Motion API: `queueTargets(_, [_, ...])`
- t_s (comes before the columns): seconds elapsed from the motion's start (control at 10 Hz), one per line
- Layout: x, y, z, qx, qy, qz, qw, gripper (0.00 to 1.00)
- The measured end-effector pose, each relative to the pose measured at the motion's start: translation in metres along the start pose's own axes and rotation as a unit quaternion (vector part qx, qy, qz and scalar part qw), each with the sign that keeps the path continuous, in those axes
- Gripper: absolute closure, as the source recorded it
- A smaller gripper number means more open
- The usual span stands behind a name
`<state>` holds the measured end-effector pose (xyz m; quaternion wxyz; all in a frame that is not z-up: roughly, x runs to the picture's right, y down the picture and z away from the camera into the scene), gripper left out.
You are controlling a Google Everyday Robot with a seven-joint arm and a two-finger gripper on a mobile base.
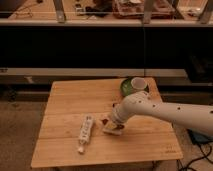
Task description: Place the pepper on the white sponge
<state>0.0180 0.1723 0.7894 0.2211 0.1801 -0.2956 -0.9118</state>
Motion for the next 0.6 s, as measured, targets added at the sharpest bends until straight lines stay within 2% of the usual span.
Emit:
queueTargets(0.3, [0.002,0.002,-0.005,-0.002,0.002,0.000,1.0000,0.28])
queueTargets(0.6, [0.012,0.018,-0.024,-0.017,0.024,0.019,0.9994,0.28])
